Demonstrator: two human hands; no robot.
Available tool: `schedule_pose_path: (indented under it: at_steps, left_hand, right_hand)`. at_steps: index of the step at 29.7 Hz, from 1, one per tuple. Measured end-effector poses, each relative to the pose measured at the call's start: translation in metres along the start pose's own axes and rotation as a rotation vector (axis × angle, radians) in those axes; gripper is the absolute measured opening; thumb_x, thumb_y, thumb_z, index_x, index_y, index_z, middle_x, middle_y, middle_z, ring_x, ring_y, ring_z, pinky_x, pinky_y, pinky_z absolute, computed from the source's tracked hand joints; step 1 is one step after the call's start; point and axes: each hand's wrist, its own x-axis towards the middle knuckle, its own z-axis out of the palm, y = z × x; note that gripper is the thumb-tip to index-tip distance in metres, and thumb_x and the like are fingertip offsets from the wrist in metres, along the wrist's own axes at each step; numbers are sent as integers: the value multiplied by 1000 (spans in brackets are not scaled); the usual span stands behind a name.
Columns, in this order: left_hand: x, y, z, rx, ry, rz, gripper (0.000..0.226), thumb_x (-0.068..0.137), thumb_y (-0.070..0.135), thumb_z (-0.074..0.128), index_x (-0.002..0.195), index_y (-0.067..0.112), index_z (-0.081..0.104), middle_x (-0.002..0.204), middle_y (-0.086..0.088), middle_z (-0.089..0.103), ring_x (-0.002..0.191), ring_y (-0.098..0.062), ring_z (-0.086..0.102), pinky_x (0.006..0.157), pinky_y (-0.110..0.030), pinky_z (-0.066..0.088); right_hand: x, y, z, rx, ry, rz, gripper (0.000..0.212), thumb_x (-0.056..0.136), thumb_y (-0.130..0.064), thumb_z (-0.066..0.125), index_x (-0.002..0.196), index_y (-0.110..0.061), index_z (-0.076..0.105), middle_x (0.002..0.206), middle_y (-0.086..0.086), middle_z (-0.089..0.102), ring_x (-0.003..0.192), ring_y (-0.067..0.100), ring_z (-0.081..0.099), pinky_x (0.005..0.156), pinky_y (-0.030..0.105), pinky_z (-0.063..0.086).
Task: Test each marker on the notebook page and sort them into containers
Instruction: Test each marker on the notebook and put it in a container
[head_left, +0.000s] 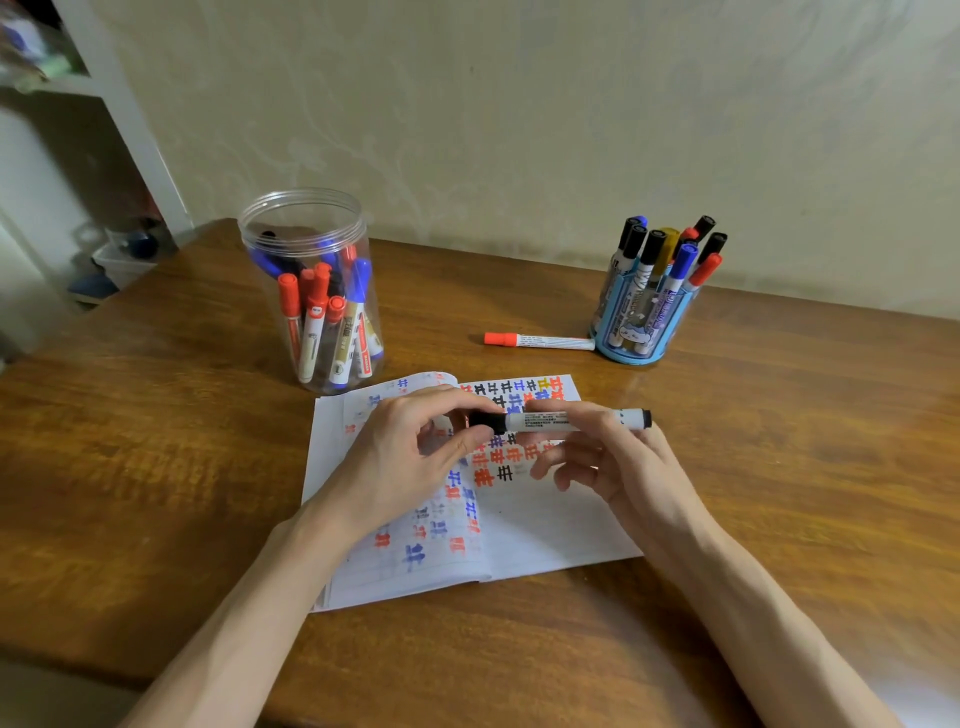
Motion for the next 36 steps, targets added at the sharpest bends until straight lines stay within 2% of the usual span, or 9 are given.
schedule_pose_path:
  at_steps: [4,9,13,20,23,27,29,33,36]
  left_hand:
    - [0,1,-1,-38,-15,-18,29,92,30,66,120,29,72,118,12,71,112,2,64,81,-22,60]
    - [-1,0,-1,-32,-14,-28,28,92,24,70,119,25,74,118,12,72,112,4,65,85,-17,58]
    - [-2,1,-1,23,16,-8,29,90,20,73,118,29,74,114,19,69,113,8,60,83,-13,56]
    - [-2,1,7,56,76,25,30,90,17,74,117,30,74,112,23,66,105,20,58,84,-8,53]
    - [-1,-2,4,37,82,18,27,91,17,73,116,29,74,113,19,69,109,10,63,85,-16,57]
    - [-1,5,1,-60,69,15,17,92,33,67,109,28,69,104,21,69,109,-6,65,81,-25,58]
    - [0,11,-2,-159,73,-15,17,93,37,66,107,27,66,102,17,69,108,-13,65,79,-26,58]
    - [1,24,-14,-303,123,0,12,96,22,69,105,14,71,97,6,72,102,-18,68,82,-23,56]
    - [-5,37,-30,-361,190,12,19,94,19,70,111,11,72,102,4,75,105,-17,71,85,-21,55]
  right_hand:
    - [1,-2,-9,-88,26,-14,31,88,-37,72,110,-18,83,86,13,73,77,23,59,72,34,52]
    - [-1,-10,-23,-277,-9,-76,22,83,-27,80,102,-16,83,96,4,81,77,20,74,67,26,60]
    - [2,-5,-26,-566,-33,-129,23,83,-31,81,104,-23,82,91,-13,80,75,11,74,65,18,56]
    - [5,12,-23,-606,38,-226,24,84,-33,80,105,-21,81,90,-21,78,69,5,70,65,13,52]
    - [7,14,-18,-644,24,-262,20,87,-34,77,101,-21,79,89,-19,77,70,6,69,65,13,51]
    - [8,15,-12,-586,-42,-288,13,93,-30,75,103,-21,74,100,-11,79,89,11,76,75,25,60]
    - [8,16,-5,-551,-75,-300,16,94,-30,75,106,-21,71,100,-6,80,93,13,77,77,25,58]
    - [7,16,16,-548,-158,-353,15,95,-25,77,108,-19,71,96,-8,77,87,16,73,77,28,56]
    - [7,7,35,-599,-225,-380,20,96,-33,75,110,-20,75,101,-13,75,94,16,72,82,29,57]
